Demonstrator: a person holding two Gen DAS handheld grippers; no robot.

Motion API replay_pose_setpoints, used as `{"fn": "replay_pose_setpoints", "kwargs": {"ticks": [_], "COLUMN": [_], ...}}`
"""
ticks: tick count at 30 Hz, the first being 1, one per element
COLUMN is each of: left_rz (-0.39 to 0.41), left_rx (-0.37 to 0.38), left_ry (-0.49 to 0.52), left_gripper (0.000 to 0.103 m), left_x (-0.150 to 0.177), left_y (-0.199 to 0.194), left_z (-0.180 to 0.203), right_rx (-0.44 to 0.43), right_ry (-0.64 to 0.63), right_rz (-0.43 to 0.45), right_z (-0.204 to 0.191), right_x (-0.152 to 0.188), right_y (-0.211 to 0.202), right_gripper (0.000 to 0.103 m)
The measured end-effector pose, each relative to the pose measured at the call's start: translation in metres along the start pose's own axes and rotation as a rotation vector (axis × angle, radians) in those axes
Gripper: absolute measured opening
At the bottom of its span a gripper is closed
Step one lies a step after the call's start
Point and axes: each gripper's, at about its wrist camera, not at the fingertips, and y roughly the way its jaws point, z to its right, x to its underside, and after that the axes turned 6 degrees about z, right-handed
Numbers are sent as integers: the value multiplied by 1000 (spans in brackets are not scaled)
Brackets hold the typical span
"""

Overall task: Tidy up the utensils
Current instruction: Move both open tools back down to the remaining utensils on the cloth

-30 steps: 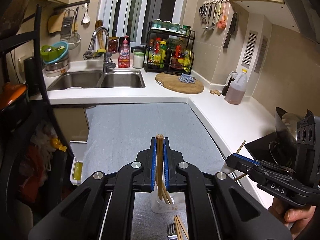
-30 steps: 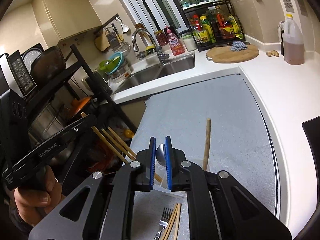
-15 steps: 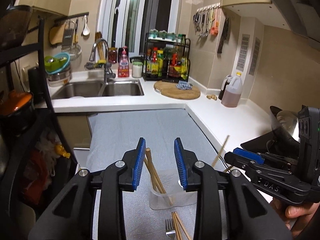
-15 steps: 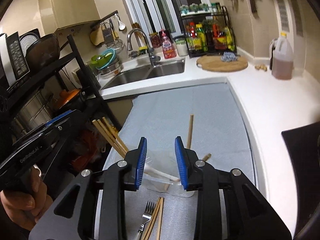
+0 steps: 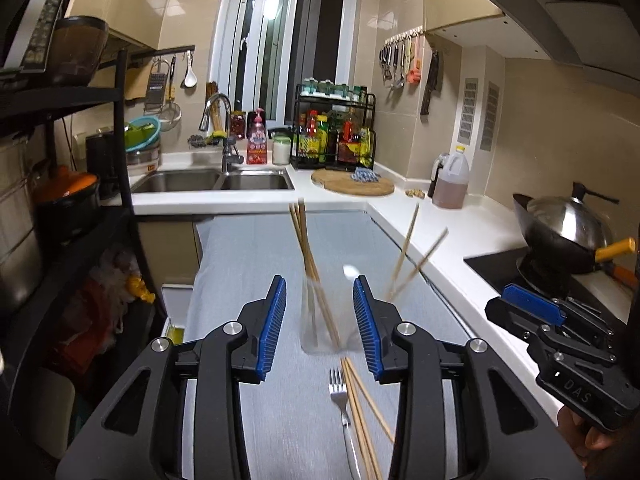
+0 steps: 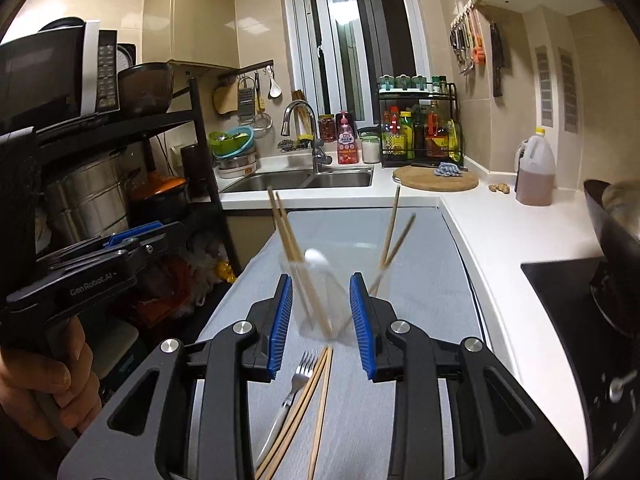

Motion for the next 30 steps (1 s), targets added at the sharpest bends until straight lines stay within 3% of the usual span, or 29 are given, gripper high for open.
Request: {"fn": "replay_pose_setpoints", "kwargs": {"ticks": [6,12,23,30], "left_rz": [-69,-92,-77,-184], "left_rx": [-6,-12,-13,-3], "left_ry": [19,29,53,-89], "left_gripper": [35,35,35,35], "left_x": [63,105,135,149], "left_y": [-8,-12,-17,3], "left_z": [-2,2,9,-12], "right_rx": [63,99,136,146], "right_ry": [39,28,22,55], "right_rz": [-8,-39,-103,-182], "right_z": [3,6,3,9], "right_x": [49,81,118,138], "right_y": [-18,-22,-15,0], "right_gripper": [31,31,31,29]}}
